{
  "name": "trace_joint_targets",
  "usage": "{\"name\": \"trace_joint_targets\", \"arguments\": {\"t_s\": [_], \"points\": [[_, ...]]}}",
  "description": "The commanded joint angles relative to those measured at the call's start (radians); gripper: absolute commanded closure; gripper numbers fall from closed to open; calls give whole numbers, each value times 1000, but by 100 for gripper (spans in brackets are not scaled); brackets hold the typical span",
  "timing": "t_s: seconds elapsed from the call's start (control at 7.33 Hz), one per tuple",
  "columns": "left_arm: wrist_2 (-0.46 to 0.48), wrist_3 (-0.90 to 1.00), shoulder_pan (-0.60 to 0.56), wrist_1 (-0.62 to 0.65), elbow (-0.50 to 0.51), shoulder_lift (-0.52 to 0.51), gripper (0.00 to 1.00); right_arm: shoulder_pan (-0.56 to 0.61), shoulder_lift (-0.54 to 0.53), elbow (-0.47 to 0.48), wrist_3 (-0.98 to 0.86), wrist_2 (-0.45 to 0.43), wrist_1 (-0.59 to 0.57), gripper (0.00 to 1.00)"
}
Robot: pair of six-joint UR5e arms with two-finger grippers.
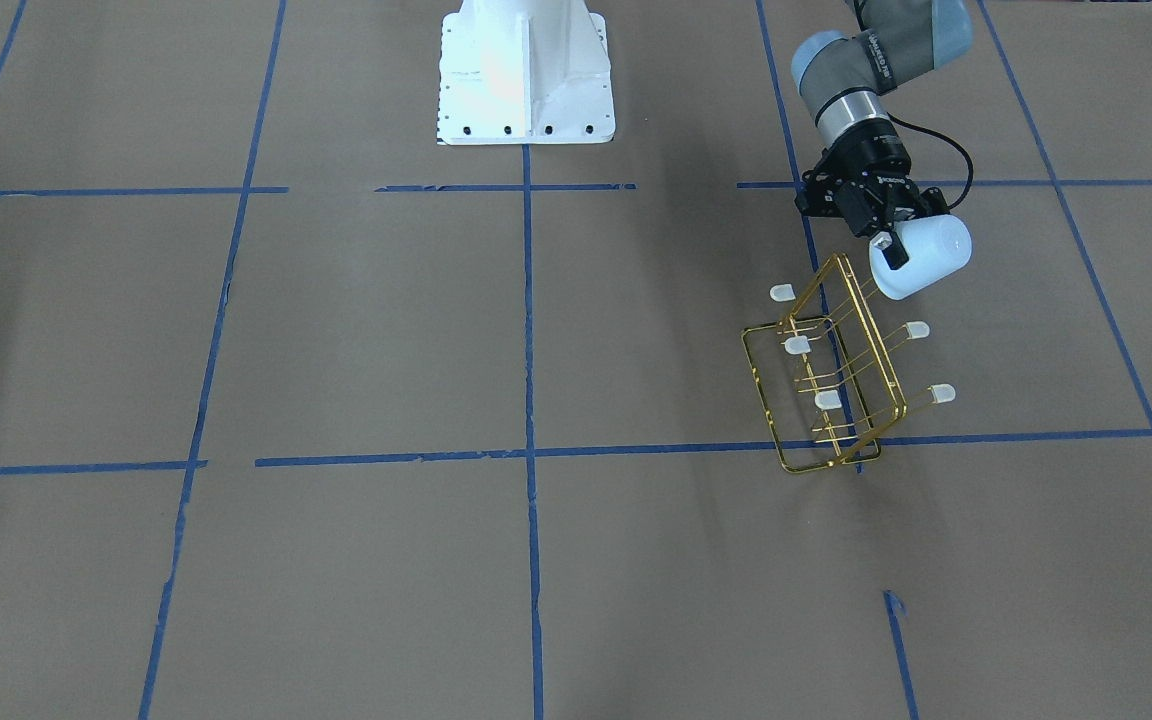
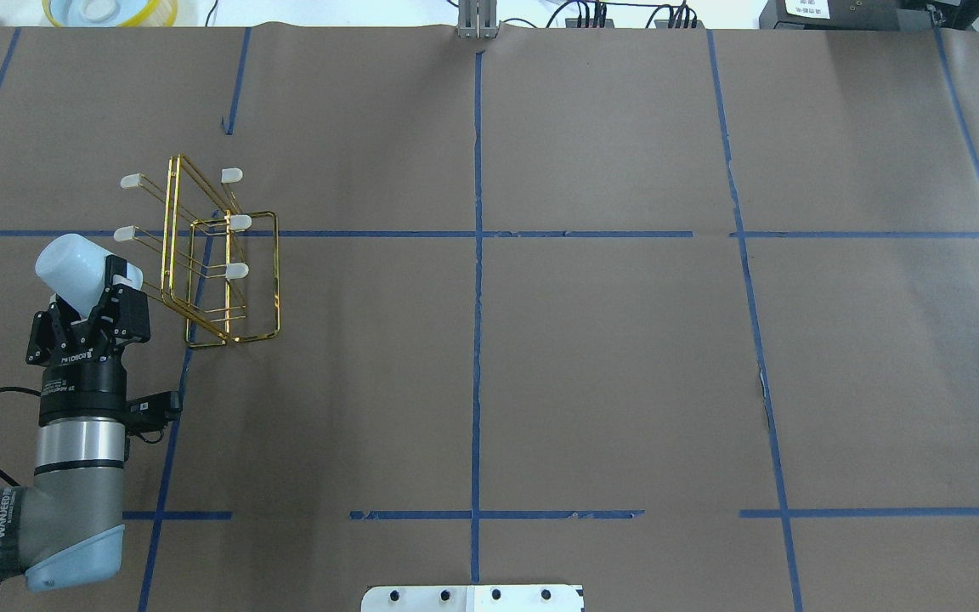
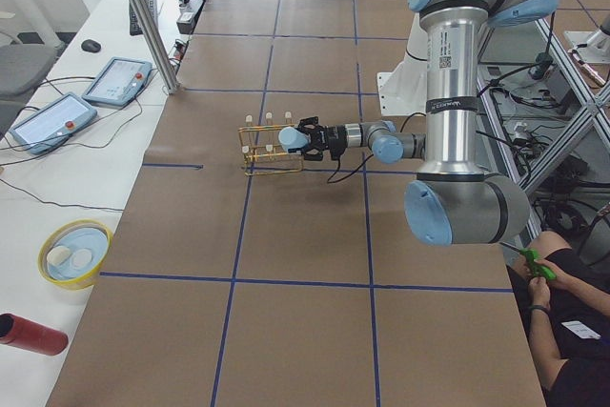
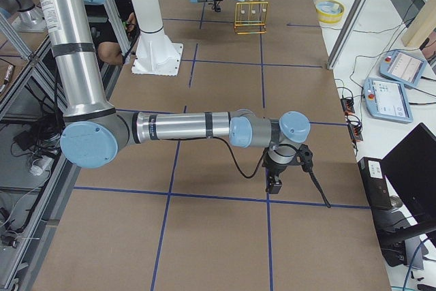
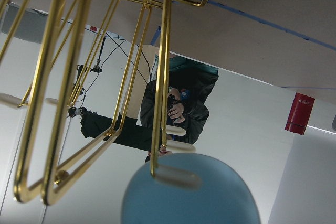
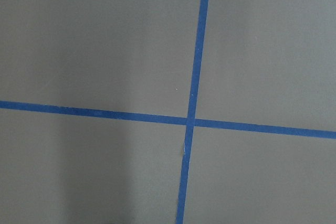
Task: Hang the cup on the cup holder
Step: 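Push the cup onto a white peg of the rack with the left gripper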
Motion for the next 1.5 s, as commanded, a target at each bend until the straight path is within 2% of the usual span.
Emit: {"name": "trace_joint_targets", "arguments": {"t_s": [0.0, 0.41, 0.55, 0.68, 1.36], "points": [[-1, 2, 4, 0, 25, -14, 53, 0, 0, 0, 0, 0, 0, 0], [-1, 3, 9, 2, 54, -40, 51, -1, 0, 0, 0, 0, 0, 0], [-1, 3, 9, 0, 52, -40, 37, -1, 0, 0, 0, 0, 0, 0], [-1, 3, 9, 0, 51, -40, 0, 0, 0, 0, 0, 0, 0, 0], [-3, 5, 10, 2, 28, -39, 0, 0, 0, 1, 0, 0, 0, 0]]}}
